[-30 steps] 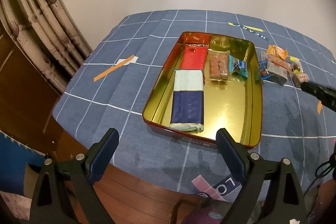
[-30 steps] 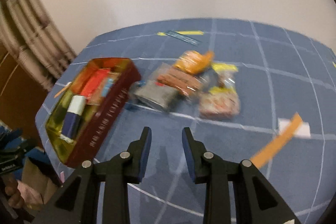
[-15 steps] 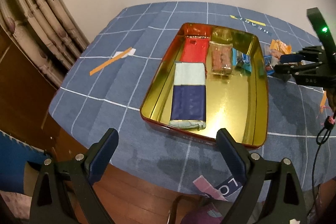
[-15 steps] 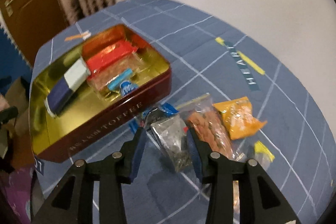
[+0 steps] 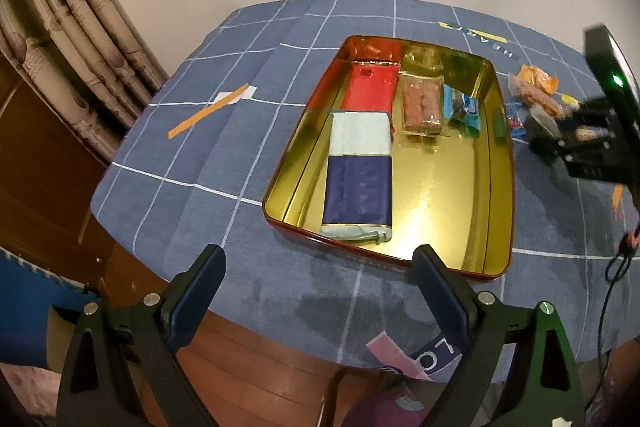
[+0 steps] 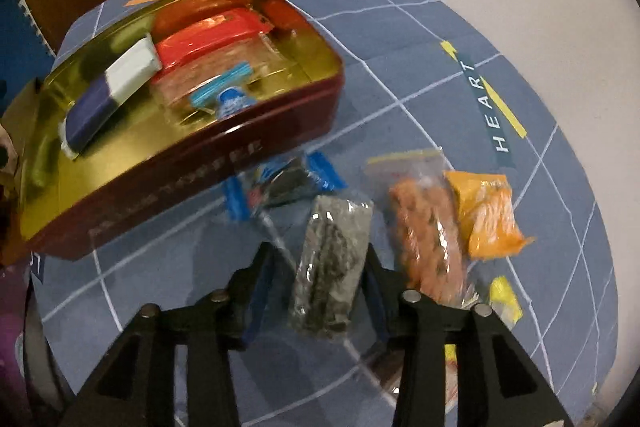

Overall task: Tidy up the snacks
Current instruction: 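Grasp the grey pack with the right tool and lift it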

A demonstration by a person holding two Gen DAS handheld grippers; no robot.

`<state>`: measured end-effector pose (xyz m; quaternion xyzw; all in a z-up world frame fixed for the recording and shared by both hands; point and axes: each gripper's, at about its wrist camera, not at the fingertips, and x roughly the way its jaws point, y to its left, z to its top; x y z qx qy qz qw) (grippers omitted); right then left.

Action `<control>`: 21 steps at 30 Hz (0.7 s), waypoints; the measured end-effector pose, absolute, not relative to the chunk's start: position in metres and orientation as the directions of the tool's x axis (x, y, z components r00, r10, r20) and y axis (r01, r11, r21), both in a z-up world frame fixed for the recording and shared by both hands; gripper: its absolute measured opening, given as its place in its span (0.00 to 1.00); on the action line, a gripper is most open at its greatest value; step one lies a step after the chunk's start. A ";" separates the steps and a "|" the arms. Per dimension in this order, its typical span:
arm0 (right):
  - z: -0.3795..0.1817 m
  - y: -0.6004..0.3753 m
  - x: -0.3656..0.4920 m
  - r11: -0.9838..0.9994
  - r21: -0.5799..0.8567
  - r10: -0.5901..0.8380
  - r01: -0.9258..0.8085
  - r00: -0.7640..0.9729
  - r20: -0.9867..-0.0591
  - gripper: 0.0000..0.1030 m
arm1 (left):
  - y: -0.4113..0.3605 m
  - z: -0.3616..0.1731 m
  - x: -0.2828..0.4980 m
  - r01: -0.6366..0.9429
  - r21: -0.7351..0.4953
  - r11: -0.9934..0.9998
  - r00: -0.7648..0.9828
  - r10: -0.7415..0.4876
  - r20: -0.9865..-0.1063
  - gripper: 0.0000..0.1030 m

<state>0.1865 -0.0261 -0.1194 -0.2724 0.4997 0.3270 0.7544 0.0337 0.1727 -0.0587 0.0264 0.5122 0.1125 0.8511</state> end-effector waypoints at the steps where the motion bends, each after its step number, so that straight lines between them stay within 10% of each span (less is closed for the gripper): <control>1: -0.120 -0.031 0.181 0.652 -0.073 0.230 -0.755 0.289 -0.929 0.27 | 0.173 -0.058 0.033 -0.164 0.161 0.973 0.451 0.220 -0.865 0.90; 11: -0.107 -0.124 0.086 0.833 0.155 0.395 -0.531 0.374 -0.839 0.26 | 0.151 -0.040 0.024 -0.110 0.194 0.975 0.534 0.222 -0.816 0.90; 21: -0.099 -0.256 0.028 0.961 0.223 0.275 -0.162 0.518 -0.810 0.26 | 0.066 -0.007 0.032 0.203 0.064 0.977 0.569 -0.064 -0.820 0.90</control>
